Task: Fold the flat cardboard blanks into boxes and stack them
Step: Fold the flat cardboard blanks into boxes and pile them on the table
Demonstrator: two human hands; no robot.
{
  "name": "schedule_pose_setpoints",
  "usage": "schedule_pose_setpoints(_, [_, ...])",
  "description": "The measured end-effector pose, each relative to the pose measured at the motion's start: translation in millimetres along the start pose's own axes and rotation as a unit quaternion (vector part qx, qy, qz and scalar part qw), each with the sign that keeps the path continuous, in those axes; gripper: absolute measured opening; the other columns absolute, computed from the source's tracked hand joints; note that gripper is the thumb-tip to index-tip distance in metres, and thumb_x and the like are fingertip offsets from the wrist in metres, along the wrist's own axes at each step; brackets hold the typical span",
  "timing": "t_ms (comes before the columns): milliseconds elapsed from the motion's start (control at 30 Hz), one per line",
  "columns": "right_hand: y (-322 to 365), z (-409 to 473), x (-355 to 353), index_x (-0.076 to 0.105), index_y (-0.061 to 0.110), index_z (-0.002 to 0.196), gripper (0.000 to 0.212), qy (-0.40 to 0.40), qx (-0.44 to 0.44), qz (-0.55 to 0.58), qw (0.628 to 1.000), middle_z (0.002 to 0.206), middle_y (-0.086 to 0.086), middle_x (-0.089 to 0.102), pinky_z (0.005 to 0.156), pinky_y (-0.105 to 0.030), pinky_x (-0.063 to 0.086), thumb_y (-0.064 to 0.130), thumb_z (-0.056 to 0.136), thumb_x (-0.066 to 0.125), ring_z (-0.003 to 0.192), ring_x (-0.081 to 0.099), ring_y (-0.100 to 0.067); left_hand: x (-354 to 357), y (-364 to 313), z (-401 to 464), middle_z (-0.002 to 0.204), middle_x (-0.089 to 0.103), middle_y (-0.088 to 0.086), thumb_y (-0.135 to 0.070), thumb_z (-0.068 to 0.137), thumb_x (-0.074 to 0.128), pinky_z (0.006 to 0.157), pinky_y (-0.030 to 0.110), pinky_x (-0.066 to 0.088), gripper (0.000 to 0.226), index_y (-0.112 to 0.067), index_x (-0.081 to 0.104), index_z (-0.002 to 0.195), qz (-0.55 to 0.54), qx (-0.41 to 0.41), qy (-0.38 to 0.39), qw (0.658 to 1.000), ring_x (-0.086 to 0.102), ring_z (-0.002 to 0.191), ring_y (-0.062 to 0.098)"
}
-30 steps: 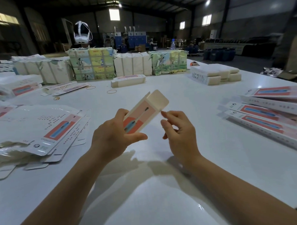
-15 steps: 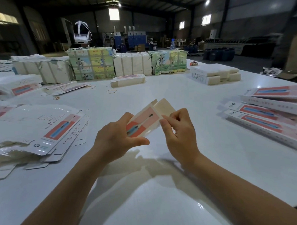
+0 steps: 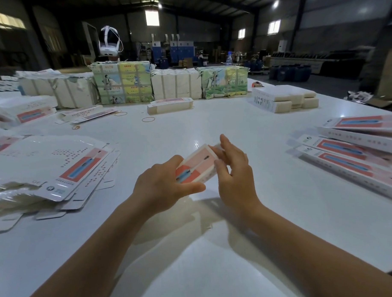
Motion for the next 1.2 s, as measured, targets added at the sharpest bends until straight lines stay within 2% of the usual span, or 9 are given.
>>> schedule_pose_setpoints(200, [-1.3, 5.5, -5.9, 0.03, 0.043, 0.134, 0.05, -0.01, 0.009, 0.009, 1.0, 0.118, 0.044, 0.043, 0.115, -0.047, 0.029, 0.015, 0.097, 0.051, 0.133, 0.036, -0.015, -1.3, -3.6, -0.9, 0.107, 0.058, -0.012, -0.076, 0.068, 0.053, 0.063, 0.029, 0.058, 0.055, -0.036, 0.039, 0.103, 0.012, -0.004, -0.015, 1.0, 0.061, 0.064, 0.009])
schedule_pose_setpoints(300, [-34.0, 10.3, -11.3, 0.019, 0.037, 0.147, 0.08, -0.02, 0.142, 0.109, 0.984, 0.147, 0.012, 0.031, 0.111, -0.031, 0.027, 0.015, 0.086, 0.068, 0.135, 0.031, -0.011, -3.8, -4.5, -0.9, 0.106, 0.061, -0.01, -0.079, 0.069, 0.052, 0.064, 0.033, 0.058, 0.06, -0.032, 0.042, 0.104, 0.01, 0.003, -0.019, 1.0, 0.061, 0.066, 0.009])
schedule_pose_setpoints(433, [-53.5, 6.1, 14.3, 0.053, 0.015, 0.122, 0.047, 0.059, 0.271, 0.379, 0.883, 0.108, -0.007, 0.065, 0.087, -0.039, 0.054, -0.006, 0.081, 0.065, 0.098, 0.067, -0.025, 5.2, -9.5, -4.2, 0.111, 0.055, -0.012, -0.082, 0.059, 0.039, 0.064, 0.025, 0.057, 0.078, -0.03, 0.042, 0.116, 0.023, 0.015, 0.019, 0.999, 0.063, 0.07, 0.011])
schedule_pose_setpoints(567, [-23.5, 10.0, -3.8, 0.061, 0.012, 0.12, 0.034, 0.04, 0.088, 0.114, 0.989, 0.107, 0.002, 0.067, 0.086, -0.022, 0.053, 0.002, 0.088, 0.061, 0.097, 0.064, -0.012, 8.0, -7.9, -3.0, 0.101, 0.053, -0.015, -0.08, 0.066, 0.042, 0.06, 0.024, 0.053, 0.067, -0.032, 0.04, 0.113, 0.028, 0.006, 0.028, 0.999, 0.059, 0.07, 0.009])
schedule_pose_setpoints(633, [-1.8, 4.7, -1.3, 0.062, 0.006, 0.117, 0.029, 0.033, -0.023, -0.049, 0.998, 0.101, 0.001, 0.067, 0.076, -0.012, 0.048, 0.0, 0.09, 0.055, 0.088, 0.061, -0.009, 6.8, -9.7, -2.8, 0.093, 0.053, -0.013, -0.075, 0.074, 0.049, 0.052, 0.019, 0.039, 0.052, -0.033, 0.036, 0.104, 0.072, 0.013, 0.012, 0.997, 0.053, 0.064, 0.007])
schedule_pose_setpoints(767, [15.8, -4.2, 7.5, 0.06, 0.002, 0.113, 0.022, 0.02, -0.096, -0.116, 0.988, 0.097, -0.009, 0.067, 0.067, -0.015, 0.044, 0.0, 0.094, 0.048, 0.08, 0.061, -0.021, -2.2, -12.0, -2.3, 0.088, 0.048, -0.013, -0.067, 0.079, 0.053, 0.048, 0.017, 0.026, 0.05, -0.029, 0.041, 0.108, 0.111, 0.006, -0.032, 0.993, 0.045, 0.057, 0.007])
schedule_pose_setpoints(900, [-1.4, -1.2, 2.7, 0.055, 0.016, 0.131, 0.035, 0.028, 0.018, 0.048, 0.998, 0.122, 0.013, 0.06, 0.087, -0.007, 0.046, 0.01, 0.097, 0.05, 0.109, 0.058, -0.002, -10.4, -16.9, -5.8, 0.098, 0.054, -0.012, -0.066, 0.08, 0.054, 0.051, 0.018, 0.032, 0.055, -0.028, 0.041, 0.116, 0.144, 0.021, -0.081, 0.986, 0.05, 0.069, 0.01])
schedule_pose_setpoints(1100, [-32.4, 11.2, 9.5, 0.074, 0.017, 0.068, 0.027, 0.042, 0.22, 0.362, 0.905, 0.075, 0.0, 0.069, 0.086, -0.024, 0.054, 0.011, 0.089, 0.058, 0.083, 0.066, -0.016, -15.6, -20.1, -8.5, 0.112, 0.061, -0.007, -0.064, 0.08, 0.056, 0.059, 0.025, 0.038, 0.056, -0.027, 0.042, 0.121, 0.153, 0.034, -0.124, 0.98, 0.059, 0.081, 0.017])
schedule_pose_setpoints(1200, [-38.9, 9.2, 15.0, 0.075, 0.005, 0.084, 0.013, 0.064, 0.251, 0.38, 0.888, 0.082, -0.009, 0.07, 0.085, -0.026, 0.055, 0.007, 0.086, 0.062, 0.085, 0.066, -0.02, -17.1, -22.5, -11.2, 0.11, 0.062, -0.006, -0.064, 0.079, 0.056, 0.059, 0.025, 0.039, 0.06, -0.027, 0.042, 0.124, 0.159, 0.051, -0.136, 0.977, 0.061, 0.082, 0.018])
Point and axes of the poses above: each hand's wrist, its own z-axis towards the middle knuckle, its own x-axis out of the palm, y = z × x, the point moved 10 cm from there along z, towards the middle knuckle
